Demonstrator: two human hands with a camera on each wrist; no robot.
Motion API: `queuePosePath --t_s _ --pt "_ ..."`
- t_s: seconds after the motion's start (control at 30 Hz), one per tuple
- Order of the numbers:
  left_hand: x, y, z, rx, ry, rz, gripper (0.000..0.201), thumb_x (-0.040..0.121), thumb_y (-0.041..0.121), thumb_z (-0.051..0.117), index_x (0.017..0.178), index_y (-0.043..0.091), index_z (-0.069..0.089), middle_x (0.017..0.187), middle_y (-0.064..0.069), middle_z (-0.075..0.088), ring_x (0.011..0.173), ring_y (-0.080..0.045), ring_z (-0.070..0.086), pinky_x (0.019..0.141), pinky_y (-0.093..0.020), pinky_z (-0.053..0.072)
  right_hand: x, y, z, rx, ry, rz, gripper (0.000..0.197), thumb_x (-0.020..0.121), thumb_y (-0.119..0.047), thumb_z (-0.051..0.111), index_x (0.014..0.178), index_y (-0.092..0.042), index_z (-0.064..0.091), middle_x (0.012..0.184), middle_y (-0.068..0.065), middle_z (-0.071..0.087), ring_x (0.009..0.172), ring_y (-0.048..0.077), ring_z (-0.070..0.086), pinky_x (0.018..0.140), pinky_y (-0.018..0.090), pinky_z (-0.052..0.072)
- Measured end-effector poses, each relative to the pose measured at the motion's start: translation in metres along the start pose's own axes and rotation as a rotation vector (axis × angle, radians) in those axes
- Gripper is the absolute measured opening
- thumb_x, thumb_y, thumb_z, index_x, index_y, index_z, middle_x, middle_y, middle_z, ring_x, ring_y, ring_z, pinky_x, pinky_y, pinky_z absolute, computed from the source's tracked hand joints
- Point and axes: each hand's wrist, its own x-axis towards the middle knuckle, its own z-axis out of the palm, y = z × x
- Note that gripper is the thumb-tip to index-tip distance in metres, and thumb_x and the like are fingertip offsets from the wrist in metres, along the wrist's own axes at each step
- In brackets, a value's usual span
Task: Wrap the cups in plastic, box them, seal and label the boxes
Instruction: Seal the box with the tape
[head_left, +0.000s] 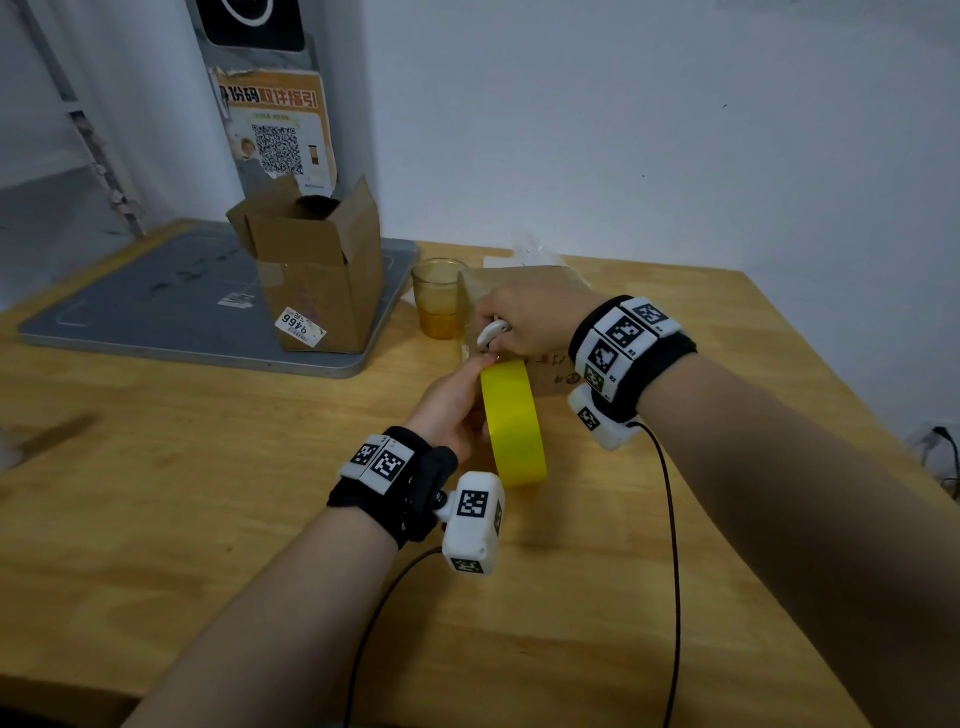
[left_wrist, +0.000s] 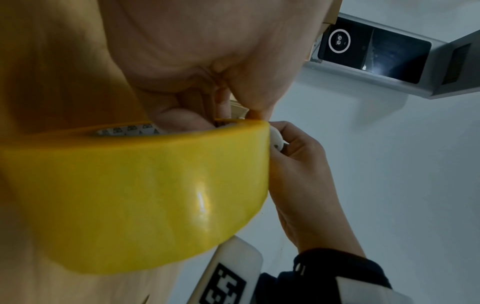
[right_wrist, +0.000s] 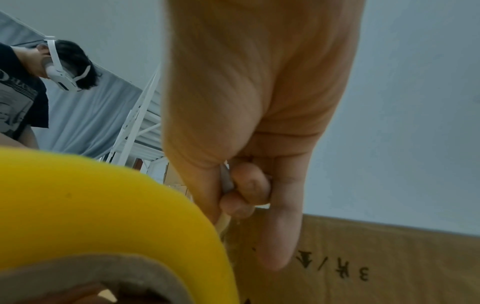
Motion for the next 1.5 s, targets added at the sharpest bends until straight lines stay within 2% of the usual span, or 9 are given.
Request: queuePosePath --t_s 0.2,0.3,0.43,0.6,0.93,1.07,1.2,1.33,1.5 --pt "-0.009 0.002 0.004 0.019 0.045 0.037 0.081 0.064 0.048 0.081 0.131 0.005 0.066 0.112 -0.014 0.062 0.099 -0.033 0.059 0.084 -0.048 0.041 -0.007 0.007 0.002 -0.013 0.008 0.061 0.01 0.091 -0.029 0.065 0.084 -0.025 0.059 0.086 -0.002 0.065 0.081 0.02 0.059 0.069 0.036 0.046" --pt "-0.011 0.004 0.001 0.057 0.047 0.053 0.05 0.081 0.041 0.074 0.113 0.004 0.072 0.101 -0.014 0.07 0.088 -0.03 0.065 0.083 -0.042 0.048 -0.013 0.019 0.003 0.024 -0.008 0.097 0.013 0.09 -0.015 0.059 0.078 -0.016 0.055 0.08 0.002 0.06 0.072 0.021 0.052 0.063 0.034 0.04" --pt "-0.021 0.008 -0.001 0.073 0.001 0.029 0.027 0.099 0.031 0.061 0.109 0.008 0.068 0.076 -0.012 0.076 0.06 -0.023 0.072 0.057 -0.03 0.059 -0.03 0.04 0.007 0.161 -0.069 0.234 0.012 0.094 -0.007 0.055 0.085 -0.002 0.062 0.081 0.013 0.063 0.069 0.02 0.051 0.056 0.025 0.036" --pt "-0.027 0.006 0.008 0.131 -0.002 0.059 0.027 0.101 0.035 0.056 0.102 0.012 0.071 0.081 -0.009 0.078 0.083 -0.027 0.067 0.087 -0.041 0.044 -0.057 0.056 0.03 0.559 -0.091 0.346 0.016 0.099 -0.022 0.059 0.094 -0.014 0.071 0.076 0.006 0.073 0.055 0.013 0.063 0.055 0.028 0.056" --pt "-0.048 -0.004 0.015 0.168 0.121 0.149 0.055 0.081 0.05 0.07 0.125 0.018 0.069 0.125 -0.019 0.07 0.116 -0.039 0.068 0.098 -0.052 0.053 -0.111 0.057 0.098 0.624 -0.32 0.562 0.05 0.094 -0.055 0.063 0.082 -0.007 0.067 0.065 0.01 0.057 0.058 0.024 0.048 0.058 0.031 0.042" --pt "-0.064 -0.009 0.018 0.195 0.115 0.207 0.028 0.095 0.042 0.067 0.118 0.027 0.068 0.122 -0.013 0.072 0.112 -0.035 0.069 0.097 -0.052 0.055 -0.12 0.045 0.072 0.523 -0.144 0.621 0.055 0.101 -0.052 0.058 0.13 -0.006 0.063 0.108 0.011 0.068 0.082 0.023 0.056 0.073 0.033 0.042" --pt "-0.078 -0.015 0.025 0.291 0.053 0.245 0.013 0.098 0.036 0.065 0.109 0.031 0.071 0.111 -0.007 0.071 0.098 -0.027 0.069 0.08 -0.041 0.056 -0.115 0.025 0.044 0.696 0.167 0.491 0.039 0.101 -0.056 0.054 0.117 -0.022 0.067 0.094 0.003 0.07 0.073 0.021 0.066 0.057 0.032 0.05" --pt "-0.089 -0.019 0.03 0.391 -0.007 0.275 0.014 0.101 0.034 0.061 0.112 0.032 0.068 0.11 -0.01 0.069 0.094 -0.029 0.066 0.076 -0.043 0.053 -0.118 0.0 0.027 0.886 0.152 0.335 0.02 0.096 -0.05 0.066 0.106 -0.035 0.072 0.102 -0.004 0.074 0.086 0.016 0.074 0.067 0.034 0.062" --pt "-0.094 -0.019 0.028 0.436 -0.048 0.284 0.013 0.103 0.033 0.056 0.114 0.032 0.064 0.121 -0.013 0.069 0.095 -0.028 0.068 0.073 -0.039 0.055 -0.12 -0.009 0.048 0.935 0.29 0.375 0.009 0.092 -0.033 0.076 0.092 -0.024 0.079 0.087 -0.005 0.077 0.077 0.012 0.073 0.064 0.032 0.062"
